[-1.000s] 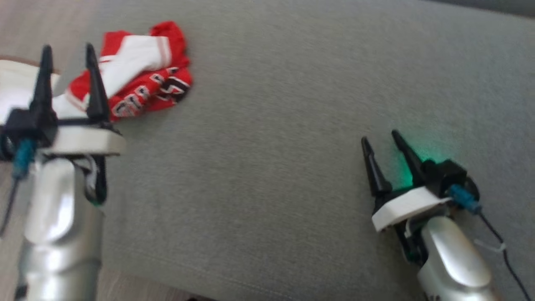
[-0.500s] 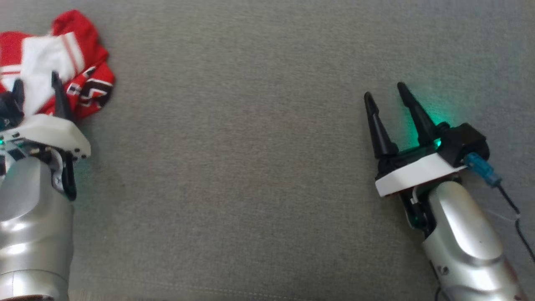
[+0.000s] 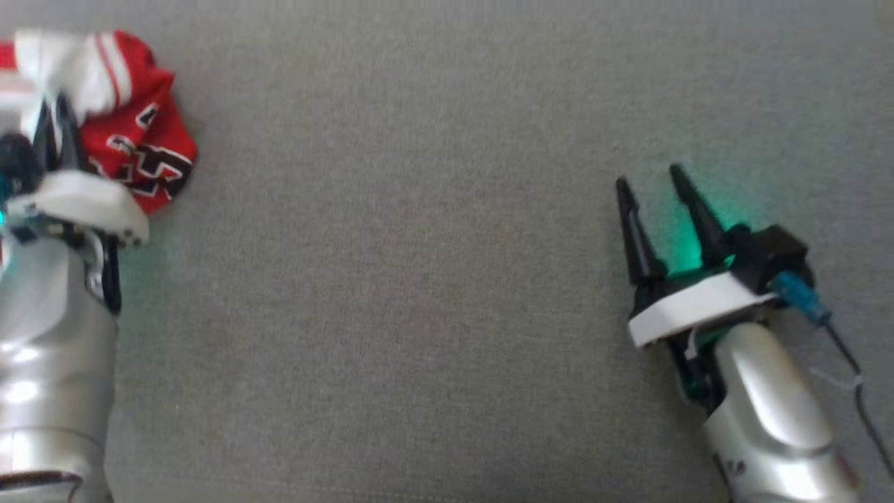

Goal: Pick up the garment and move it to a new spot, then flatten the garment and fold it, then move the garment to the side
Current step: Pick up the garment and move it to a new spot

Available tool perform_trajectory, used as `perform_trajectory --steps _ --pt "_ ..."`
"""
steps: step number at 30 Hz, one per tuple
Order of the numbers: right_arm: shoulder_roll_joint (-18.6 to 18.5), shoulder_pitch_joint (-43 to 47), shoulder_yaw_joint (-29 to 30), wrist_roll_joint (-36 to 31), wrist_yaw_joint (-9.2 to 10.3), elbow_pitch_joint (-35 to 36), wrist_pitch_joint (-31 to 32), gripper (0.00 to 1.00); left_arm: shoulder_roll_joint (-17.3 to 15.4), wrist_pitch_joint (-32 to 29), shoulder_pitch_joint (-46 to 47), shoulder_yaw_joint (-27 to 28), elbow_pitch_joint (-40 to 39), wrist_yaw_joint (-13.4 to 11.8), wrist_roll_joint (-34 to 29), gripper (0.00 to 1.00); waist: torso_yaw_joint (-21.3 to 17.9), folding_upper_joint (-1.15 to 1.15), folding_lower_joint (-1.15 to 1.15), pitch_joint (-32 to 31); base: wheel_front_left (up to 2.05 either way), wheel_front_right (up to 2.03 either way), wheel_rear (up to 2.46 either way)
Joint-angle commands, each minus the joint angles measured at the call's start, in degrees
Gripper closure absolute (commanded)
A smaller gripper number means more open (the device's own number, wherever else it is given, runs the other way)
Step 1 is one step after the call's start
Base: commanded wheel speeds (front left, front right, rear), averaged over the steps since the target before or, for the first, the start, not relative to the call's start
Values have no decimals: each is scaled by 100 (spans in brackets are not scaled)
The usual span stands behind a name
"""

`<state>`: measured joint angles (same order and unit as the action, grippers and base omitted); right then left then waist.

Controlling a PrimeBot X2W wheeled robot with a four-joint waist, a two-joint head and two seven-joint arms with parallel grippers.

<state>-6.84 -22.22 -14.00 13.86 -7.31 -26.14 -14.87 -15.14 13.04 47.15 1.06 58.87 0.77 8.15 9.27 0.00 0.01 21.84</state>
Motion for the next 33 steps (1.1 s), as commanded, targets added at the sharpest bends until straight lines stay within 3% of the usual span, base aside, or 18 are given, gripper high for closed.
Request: perform_trajectory --steps 1,7,18,24,26,27,28,33 --pt "155 147 -99 70 -18 99 -13 0 -360 110 329 -4 -326 71 -97 100 -118 0 -1 -333 0 0 0" --pt "330 296 -135 143 -18 -42 -13 0 -215 177 681 -426 -931 368 -279 100 -551 0 -1 -887 0 0 0" --pt "394 477 -261 392 -18 -137 -13 0 930 194 479 -1346 -1793 642 -7 100 -1794 0 -1 -1337 0 0 0" --pt "395 471 -447 541 -18 -187 -13 0 1214 195 63 -2157 -1940 667 534 100 -2396 0 -1 -1328 0 0 0" --pt "395 457 -585 620 -18 -207 -13 0 1223 195 -261 -2725 -2090 668 1125 100 -2632 0 -1 -1327 0 0 0" --pt "395 447 -620 645 -18 -211 -13 0 1224 195 -350 -2890 -2074 645 1255 64 -2685 0 -1 -1319 0 0 0" --pt "395 433 -636 663 -18 -218 -13 0 1224 195 -423 -3007 -2061 581 1396 0 -2715 0 -1 -1315 0 0 0" --pt "395 417 -570 660 -18 -244 -13 0 1225 196 -634 -3269 -2057 240 1676 0 -2683 0 -1 -1331 0 0 0"
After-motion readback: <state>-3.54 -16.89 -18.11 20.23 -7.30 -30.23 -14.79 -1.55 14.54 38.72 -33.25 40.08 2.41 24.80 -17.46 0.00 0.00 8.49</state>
